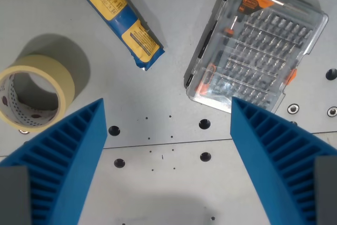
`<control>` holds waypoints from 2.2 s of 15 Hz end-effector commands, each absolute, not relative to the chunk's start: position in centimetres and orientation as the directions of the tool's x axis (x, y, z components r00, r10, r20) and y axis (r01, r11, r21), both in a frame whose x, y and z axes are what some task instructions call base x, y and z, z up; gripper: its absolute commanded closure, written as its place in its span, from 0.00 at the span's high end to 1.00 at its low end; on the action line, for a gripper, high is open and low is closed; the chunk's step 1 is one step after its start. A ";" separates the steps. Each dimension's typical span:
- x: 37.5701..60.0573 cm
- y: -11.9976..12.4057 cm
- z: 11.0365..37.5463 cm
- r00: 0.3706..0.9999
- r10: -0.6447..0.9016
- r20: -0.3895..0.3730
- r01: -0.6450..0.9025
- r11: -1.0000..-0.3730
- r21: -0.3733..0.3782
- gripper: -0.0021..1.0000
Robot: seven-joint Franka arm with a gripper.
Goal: Move above the blue bag
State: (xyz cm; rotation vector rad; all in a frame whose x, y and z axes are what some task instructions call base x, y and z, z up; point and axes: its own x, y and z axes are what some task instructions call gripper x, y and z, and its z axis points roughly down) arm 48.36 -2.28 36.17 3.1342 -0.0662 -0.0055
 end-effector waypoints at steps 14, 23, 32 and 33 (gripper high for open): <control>48.6 -1.9 35.1 0.998 0.056 0.013 0.056 -0.998 0.008 1.00; 49.0 -0.7 31.5 0.974 0.221 0.040 0.220 -0.975 0.021 1.00; 49.8 0.9 27.0 0.919 0.395 0.024 0.394 -0.919 0.036 1.00; 49.9 1.1 26.5 0.910 0.413 0.024 0.412 -0.910 0.036 1.00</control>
